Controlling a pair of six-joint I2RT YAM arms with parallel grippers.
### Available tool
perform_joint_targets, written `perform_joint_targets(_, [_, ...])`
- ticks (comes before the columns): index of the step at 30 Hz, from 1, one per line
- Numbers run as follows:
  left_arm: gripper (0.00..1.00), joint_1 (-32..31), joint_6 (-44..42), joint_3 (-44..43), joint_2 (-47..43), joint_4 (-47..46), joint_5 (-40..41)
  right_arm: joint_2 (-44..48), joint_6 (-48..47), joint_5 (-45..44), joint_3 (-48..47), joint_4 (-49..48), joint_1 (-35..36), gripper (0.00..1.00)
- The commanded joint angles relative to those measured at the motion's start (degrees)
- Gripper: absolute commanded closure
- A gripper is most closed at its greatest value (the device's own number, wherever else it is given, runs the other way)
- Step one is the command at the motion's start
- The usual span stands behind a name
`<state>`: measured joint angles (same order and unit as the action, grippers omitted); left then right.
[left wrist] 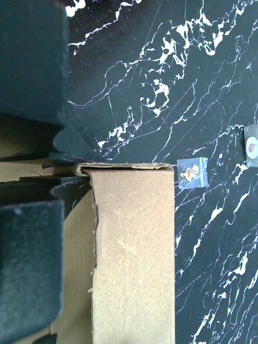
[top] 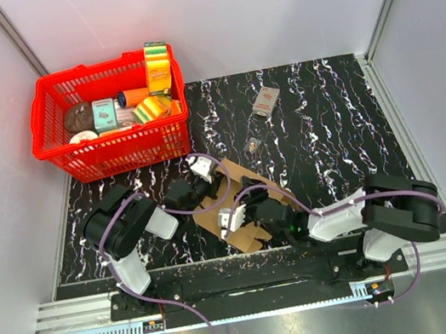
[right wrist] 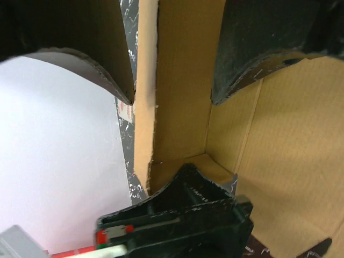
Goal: Fold the paper box
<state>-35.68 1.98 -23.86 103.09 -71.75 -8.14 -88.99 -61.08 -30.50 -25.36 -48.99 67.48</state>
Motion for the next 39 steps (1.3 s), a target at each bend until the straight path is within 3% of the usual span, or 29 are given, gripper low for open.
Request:
perform_joint_targets(1, [0.90, -0.27, -0.13, -0.31, -2.19, -8.06, 0.23, 6.62, 7.54, 1.59, -2.76, 5.65, 1.07, 0.34])
perform_joint_targets(5, [0.90, -0.27, -0.13, -0.40, -2.02, -7.71, -0.12, 12.69, 12.29, 3.07, -3.64, 10.75, 1.69, 0.31])
perform_joint_targets(10, [0.89, -0.27, -0.31, -0.40, -1.93, -7.53, 0.14, 24.37, 25.38, 10.45, -5.57, 21.63, 1.77, 0.31])
perform_joint_targets(14, [0.88, -0.27, -0.48, -0.40, -2.10, -7.62, -0.21, 31.76, 34.17, 11.52, -5.13, 23.15, 1.69, 0.33])
perform_joint_targets(16, [0.88, -0.27, -0.22, -0.31, -2.19, -7.79, -0.12, 33.27, 38.30, 9.25, -4.69, 22.02, 1.69, 0.39])
perform_joint_targets(17, [0.87, -0.27, -0.13, -0.31, -2.10, -7.71, -0.38, 33.09, 40.49, 3.92, -5.04, 22.10, 1.51, 0.42])
perform_joint_targets(20, [0.87, -0.27, -0.04, -0.31, -2.19, -7.80, -0.38, 30.81, 47.26, -3.32, -7.06, 23.23, -0.32, 0.65])
perform_joint_targets(22, [0.87, -0.27, -0.31, -0.31, -2.28, -7.45, -0.30, 29.93, 58.30, -2.73, -9.87, 29.78, -3.92, 0.80])
perform_joint_targets(24, [0.87, -0.27, -0.48, -0.23, -2.36, -7.27, -0.38, 28.10, 70.50, 7.34, -16.51, 39.11, -13.93, 0.83])
perform_joint_targets(25, [0.86, -0.27, -0.48, -0.23, -2.37, -7.27, -0.30, 27.21, 72.22, 11.21, -18.30, 44.37, -16.92, 0.84])
perform_joint_targets(27, [0.86, -0.27, -0.40, -0.40, -2.10, -7.27, -0.30, 25.46, 74.08, 18.27, -20.60, 45.21, -20.36, 0.87])
perform_joint_targets(32, [0.85, -0.62, -0.13, -0.58, -1.40, -7.36, 0.84, 21.15, 76.46, 27.40, -22.53, 43.98, -23.18, 0.87])
perform_joint_targets(39, [0.85, -1.41, -0.66, 0.21, -1.22, -7.53, 4.01, 16.93, 81.20, 33.31, -18.67, 37.40, -25.56, 0.96])
